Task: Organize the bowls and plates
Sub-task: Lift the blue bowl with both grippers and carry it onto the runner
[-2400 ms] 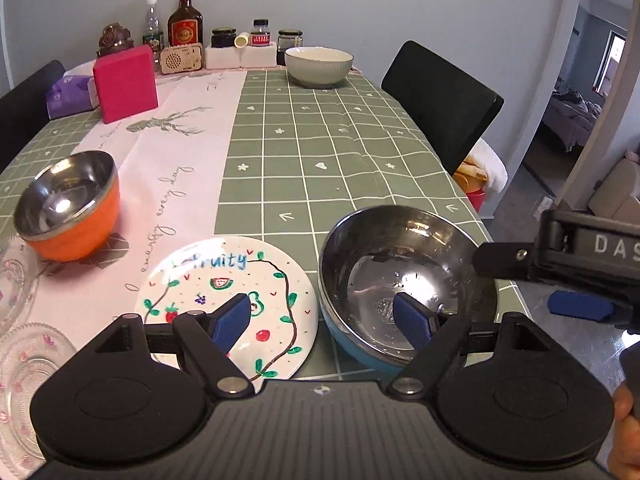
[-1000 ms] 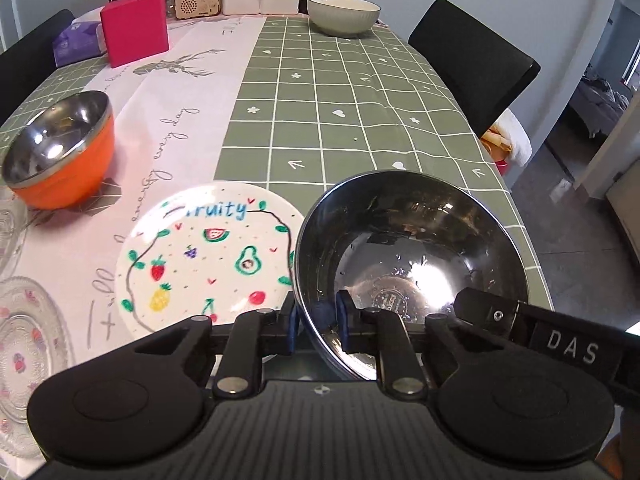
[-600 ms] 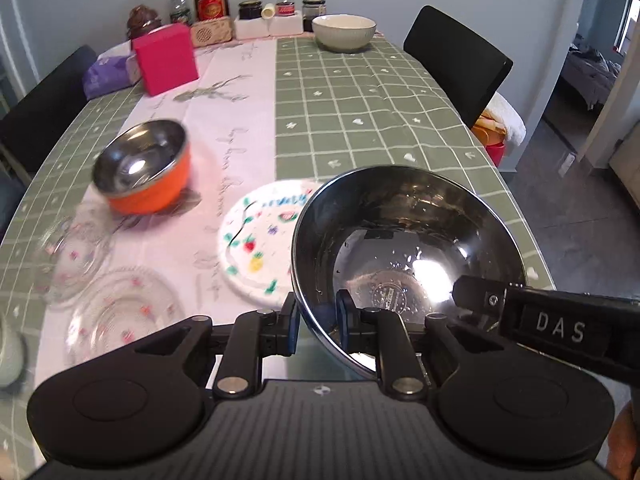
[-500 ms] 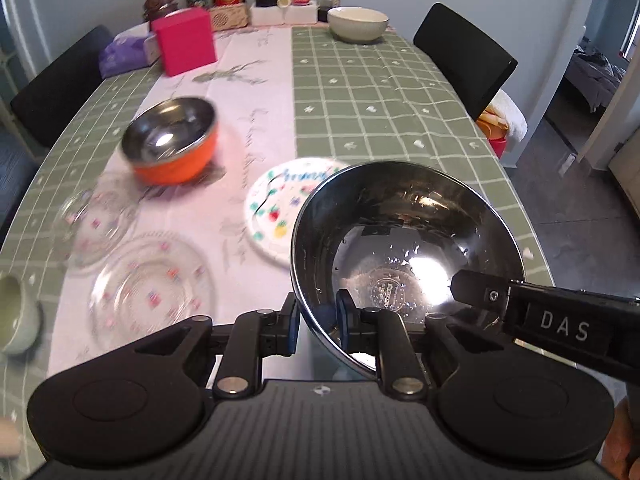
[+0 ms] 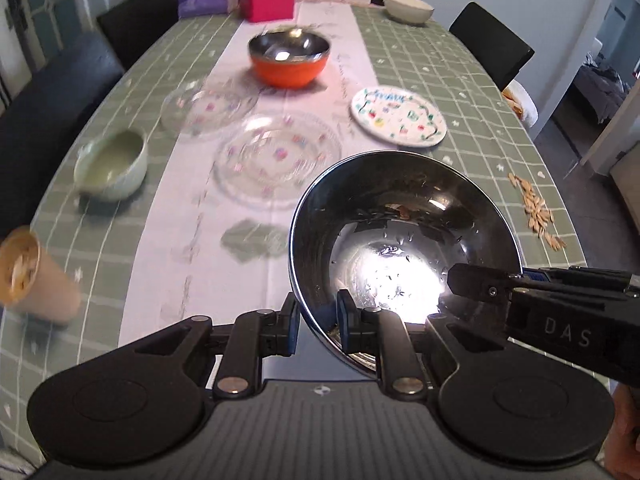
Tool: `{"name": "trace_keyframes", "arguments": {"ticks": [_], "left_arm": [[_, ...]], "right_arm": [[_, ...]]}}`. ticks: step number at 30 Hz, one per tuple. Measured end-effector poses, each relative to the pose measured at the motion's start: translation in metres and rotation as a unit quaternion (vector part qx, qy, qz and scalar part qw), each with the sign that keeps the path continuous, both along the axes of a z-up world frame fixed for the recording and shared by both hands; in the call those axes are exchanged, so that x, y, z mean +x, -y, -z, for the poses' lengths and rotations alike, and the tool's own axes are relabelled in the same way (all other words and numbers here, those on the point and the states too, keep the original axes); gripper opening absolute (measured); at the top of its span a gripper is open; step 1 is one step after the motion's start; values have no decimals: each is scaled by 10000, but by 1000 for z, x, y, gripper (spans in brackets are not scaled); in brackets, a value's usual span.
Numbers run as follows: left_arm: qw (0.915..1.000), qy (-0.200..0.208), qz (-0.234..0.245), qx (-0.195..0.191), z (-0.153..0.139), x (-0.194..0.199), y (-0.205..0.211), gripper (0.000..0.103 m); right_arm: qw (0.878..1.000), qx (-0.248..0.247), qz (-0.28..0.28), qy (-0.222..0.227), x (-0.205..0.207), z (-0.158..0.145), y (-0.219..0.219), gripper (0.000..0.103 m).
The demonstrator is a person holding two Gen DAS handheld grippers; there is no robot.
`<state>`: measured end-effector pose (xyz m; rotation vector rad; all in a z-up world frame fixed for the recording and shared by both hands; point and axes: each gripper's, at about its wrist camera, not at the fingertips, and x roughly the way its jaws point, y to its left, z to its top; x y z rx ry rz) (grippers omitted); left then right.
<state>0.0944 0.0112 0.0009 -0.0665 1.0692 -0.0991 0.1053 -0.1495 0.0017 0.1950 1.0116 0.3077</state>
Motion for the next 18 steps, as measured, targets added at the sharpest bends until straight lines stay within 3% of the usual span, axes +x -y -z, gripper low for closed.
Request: {"name": "trace_keyframes", "arguments": {"ticks": [8,13,18], "left_arm": [[9990,-247,-277,-250,33,-32,-51,19],[9991,-318,-183,-189,46,-54,-67,19],[9998,-138,-135,-25,45,-69,-72,18]], "right_arm": [[9992,-23,-348,-191,-37,29,-42,21],[9978,45,-518,-408,-56,46,-55,21],[9968,24,-683,-406,-67,49,-66,21]]}}
